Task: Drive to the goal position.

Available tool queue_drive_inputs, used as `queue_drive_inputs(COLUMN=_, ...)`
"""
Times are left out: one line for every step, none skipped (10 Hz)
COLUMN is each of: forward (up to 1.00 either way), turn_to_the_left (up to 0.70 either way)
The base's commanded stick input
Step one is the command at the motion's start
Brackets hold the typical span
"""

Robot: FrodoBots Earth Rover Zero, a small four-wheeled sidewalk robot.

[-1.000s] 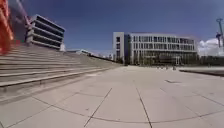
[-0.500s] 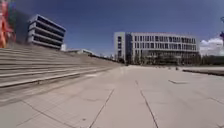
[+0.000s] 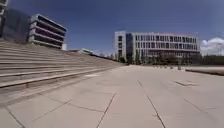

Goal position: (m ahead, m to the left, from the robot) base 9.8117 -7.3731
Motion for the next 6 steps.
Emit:
queue_drive_inputs(forward=0.70, turn_to_the_left=0.00)
queue_drive_inputs(forward=0.70, turn_to_the_left=0.00)
queue_drive_inputs(forward=0.70, turn_to_the_left=0.00)
queue_drive_inputs(forward=0.70, turn_to_the_left=0.00)
queue_drive_inputs(forward=0.70, turn_to_the_left=0.00)
queue_drive_inputs(forward=0.70, turn_to_the_left=0.00)
